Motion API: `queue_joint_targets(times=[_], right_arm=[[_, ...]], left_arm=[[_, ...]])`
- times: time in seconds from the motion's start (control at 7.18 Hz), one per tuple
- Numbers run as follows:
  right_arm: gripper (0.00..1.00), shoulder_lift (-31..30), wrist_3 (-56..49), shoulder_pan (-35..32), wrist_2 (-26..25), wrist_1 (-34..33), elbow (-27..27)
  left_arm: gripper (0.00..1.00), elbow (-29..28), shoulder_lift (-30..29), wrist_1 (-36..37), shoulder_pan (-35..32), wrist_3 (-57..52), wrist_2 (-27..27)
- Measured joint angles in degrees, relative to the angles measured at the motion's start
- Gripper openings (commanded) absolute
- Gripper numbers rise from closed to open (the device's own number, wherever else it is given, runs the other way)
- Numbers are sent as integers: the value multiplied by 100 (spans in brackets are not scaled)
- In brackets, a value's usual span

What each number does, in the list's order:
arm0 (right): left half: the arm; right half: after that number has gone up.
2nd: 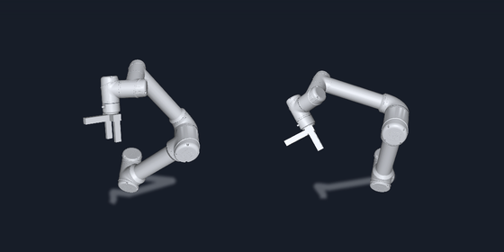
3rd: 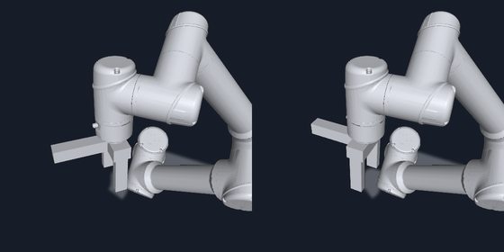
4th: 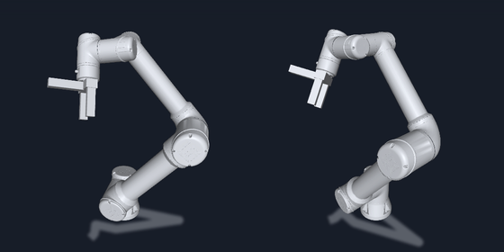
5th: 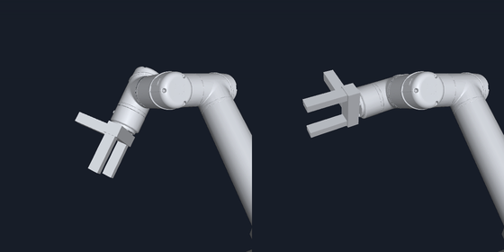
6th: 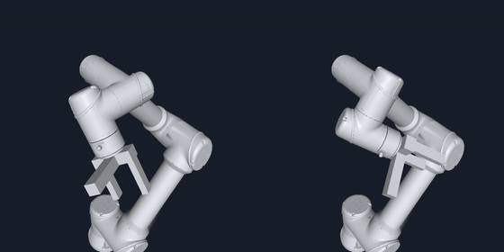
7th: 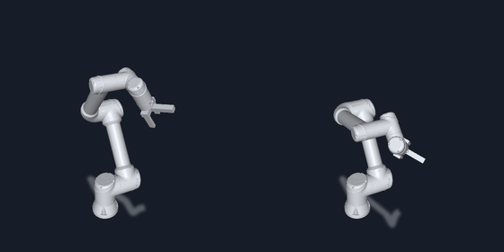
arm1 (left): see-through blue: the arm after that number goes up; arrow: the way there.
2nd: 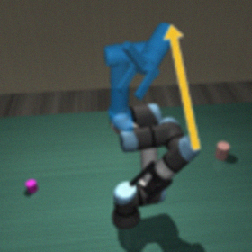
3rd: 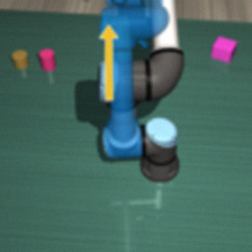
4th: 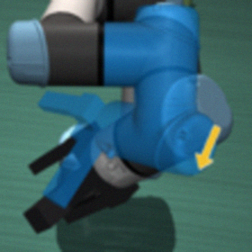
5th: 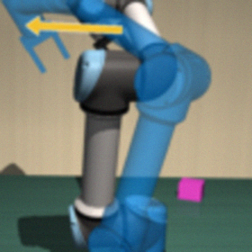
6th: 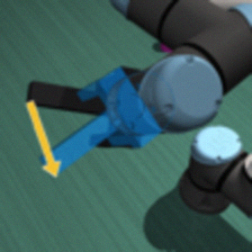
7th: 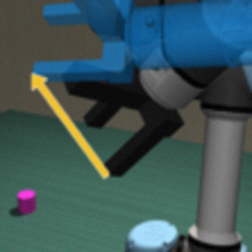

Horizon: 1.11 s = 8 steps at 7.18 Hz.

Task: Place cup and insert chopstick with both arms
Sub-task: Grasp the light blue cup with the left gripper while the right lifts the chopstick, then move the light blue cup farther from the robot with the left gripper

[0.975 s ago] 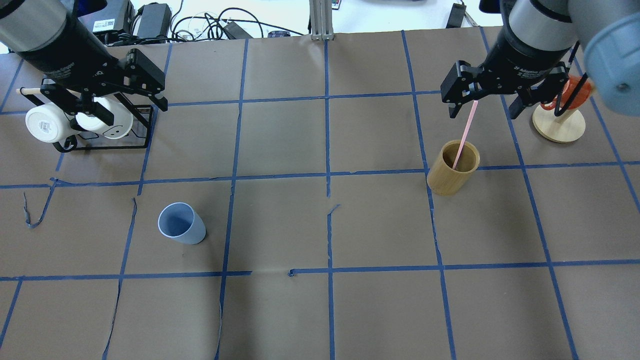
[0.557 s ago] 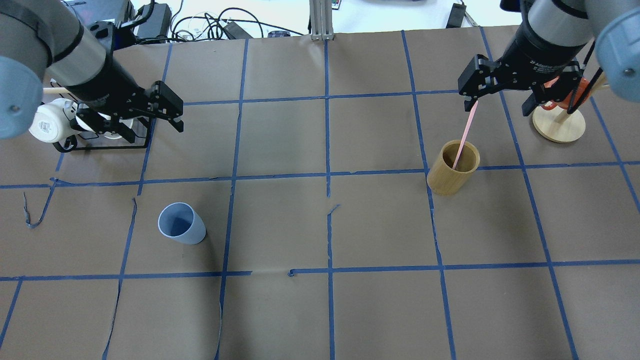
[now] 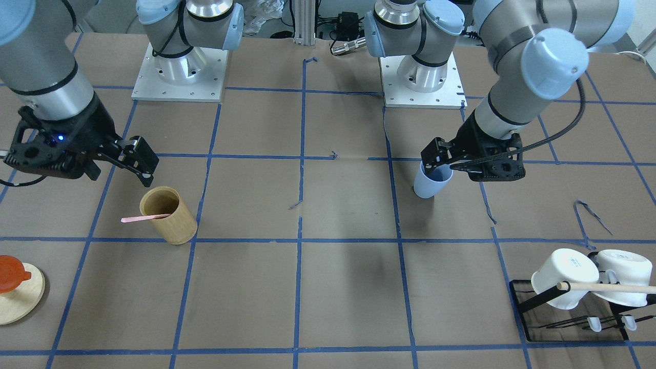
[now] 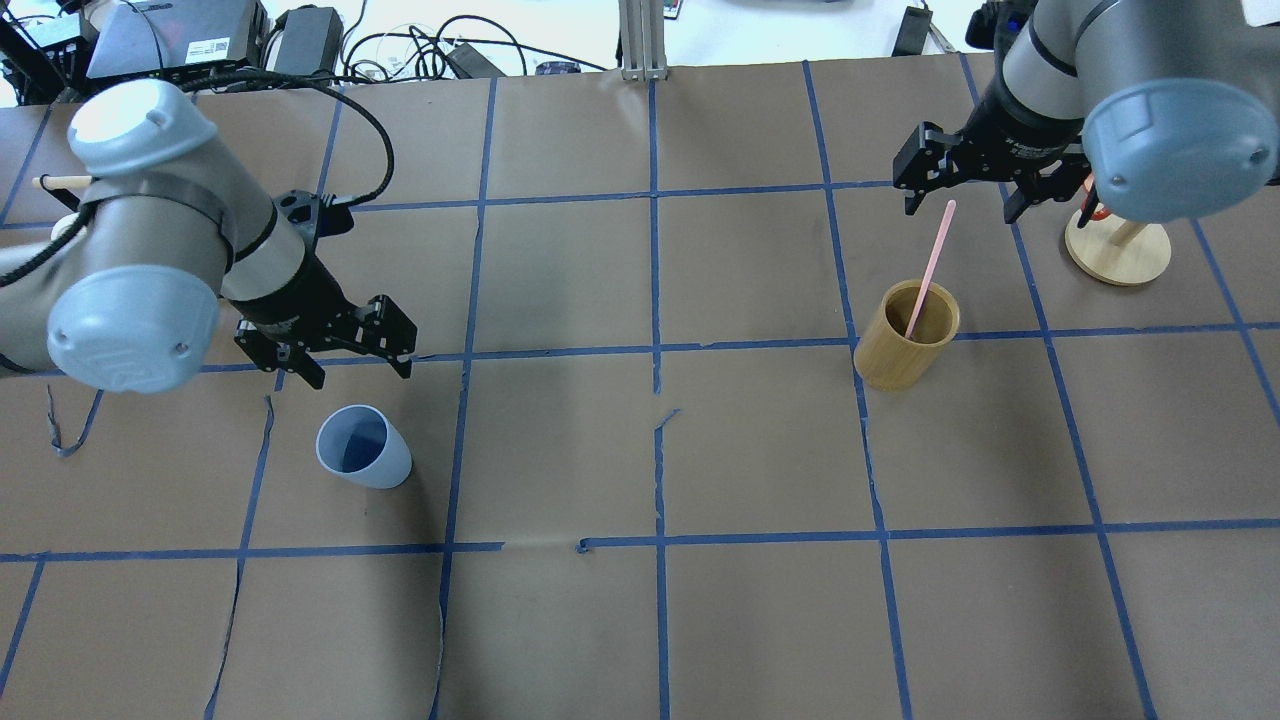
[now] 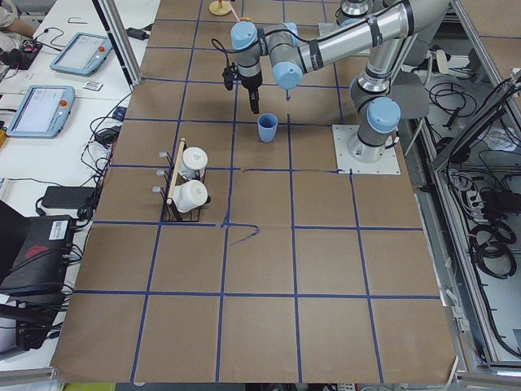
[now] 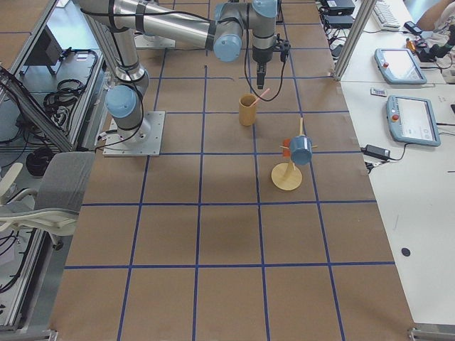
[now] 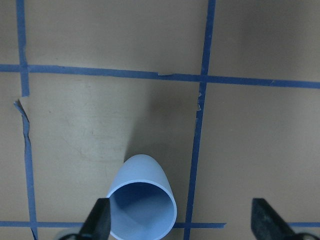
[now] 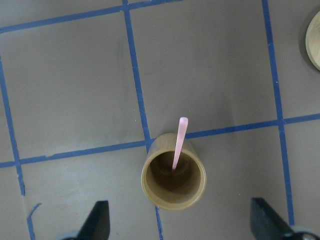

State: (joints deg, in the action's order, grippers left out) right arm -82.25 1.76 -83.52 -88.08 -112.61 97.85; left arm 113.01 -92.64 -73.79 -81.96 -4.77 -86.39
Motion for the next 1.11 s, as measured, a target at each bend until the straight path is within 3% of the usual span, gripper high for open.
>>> queue_joint_targets(times=[0.14, 0.28, 0.42, 0.56, 0.7, 1.11], right_arm=[[81, 67, -17, 0, 8, -436, 183], [66, 92, -25, 0, 10, -687, 330], [59, 100, -31, 0, 5, -782, 420], [43, 102, -36, 1, -7, -807, 460], [26, 104, -42, 2, -17, -808, 474], [16, 104, -52, 3, -55, -795, 481]], left_arm=[[100, 206, -19, 90, -24, 42, -3], [100, 330, -39, 150, -33, 50, -6], [70, 406, -74, 201, -39, 38, -8], [29, 457, -133, 223, -42, 16, -11], [0, 481, -202, 223, -41, -3, -19], [0, 477, -273, 205, -39, 54, -59]])
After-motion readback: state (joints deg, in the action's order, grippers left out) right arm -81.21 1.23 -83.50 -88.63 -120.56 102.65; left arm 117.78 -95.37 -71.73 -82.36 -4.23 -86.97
